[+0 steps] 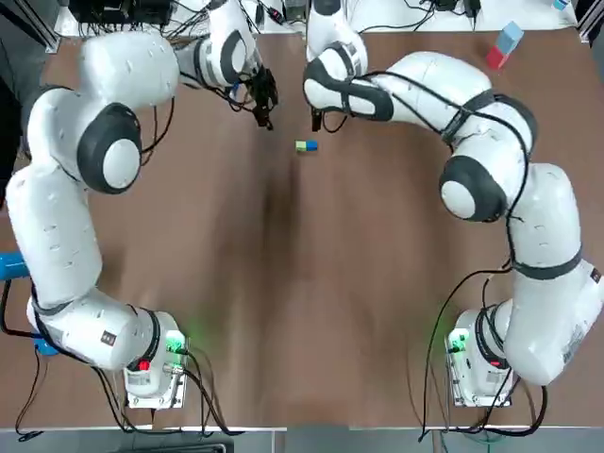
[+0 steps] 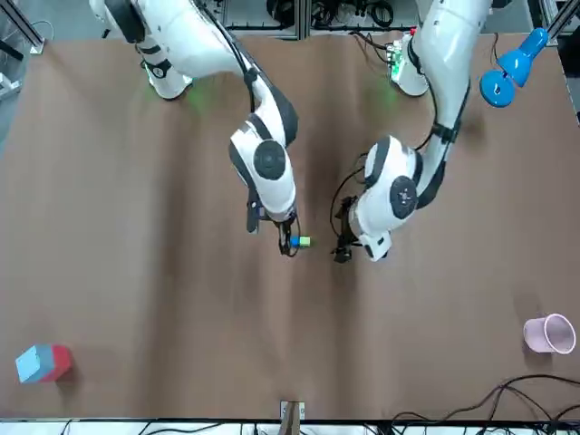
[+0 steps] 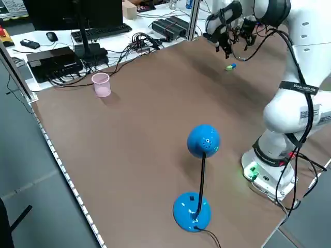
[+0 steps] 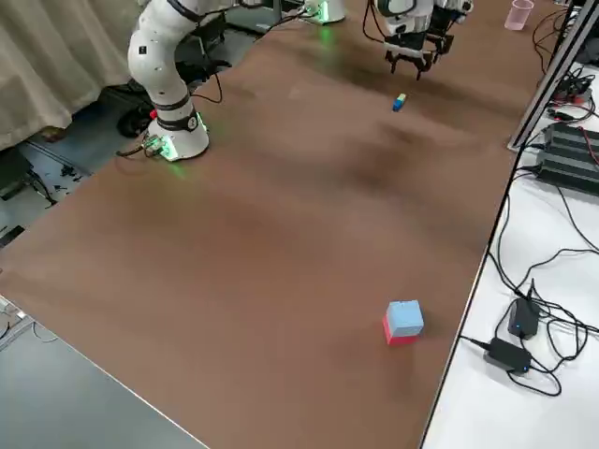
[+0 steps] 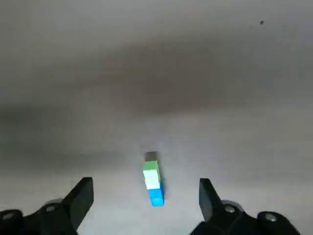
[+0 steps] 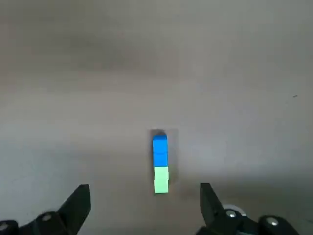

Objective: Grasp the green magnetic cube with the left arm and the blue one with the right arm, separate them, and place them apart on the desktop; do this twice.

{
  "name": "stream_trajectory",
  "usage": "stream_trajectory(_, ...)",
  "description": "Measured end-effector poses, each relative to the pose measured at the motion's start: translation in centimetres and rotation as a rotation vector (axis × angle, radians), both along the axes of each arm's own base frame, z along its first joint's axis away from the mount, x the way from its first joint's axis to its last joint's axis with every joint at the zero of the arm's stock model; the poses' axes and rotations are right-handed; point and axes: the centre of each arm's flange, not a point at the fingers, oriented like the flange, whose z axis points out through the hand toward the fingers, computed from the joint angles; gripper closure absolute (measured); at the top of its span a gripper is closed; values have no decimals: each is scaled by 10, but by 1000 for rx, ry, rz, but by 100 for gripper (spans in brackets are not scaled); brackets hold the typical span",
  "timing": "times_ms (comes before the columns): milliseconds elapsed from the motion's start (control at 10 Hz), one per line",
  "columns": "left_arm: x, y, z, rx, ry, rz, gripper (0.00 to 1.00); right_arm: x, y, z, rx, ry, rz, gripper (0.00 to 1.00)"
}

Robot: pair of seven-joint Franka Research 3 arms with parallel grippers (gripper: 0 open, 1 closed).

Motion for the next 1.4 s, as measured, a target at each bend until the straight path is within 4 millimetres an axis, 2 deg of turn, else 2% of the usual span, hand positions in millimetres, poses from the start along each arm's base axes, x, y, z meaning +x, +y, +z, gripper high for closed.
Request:
stream_trajectory(200,0,-4,-9,-15,8,9,0,2,-1,-24,-15,14,-9,0)
stream_trajectory(500,-17,-43,-32,-26,-25,11,0,0,7,-41,8,-7,-29,0)
stream_trajectory(800,-17,-42,-51,-18,-17,43,0,-1,10,-63,25,-22,-55,1)
stream_trajectory(1000,-24,-51,-63,-14,-7,30,2,0,11,-74,33,-29,-59,1)
stream_trajectory(1300,-36,-65,-76,-7,7,16,15,-6,7,-96,31,-27,-60,2)
stream_trajectory(1400,-37,-66,-78,-8,11,19,25,-8,4,-104,32,-28,-60,2)
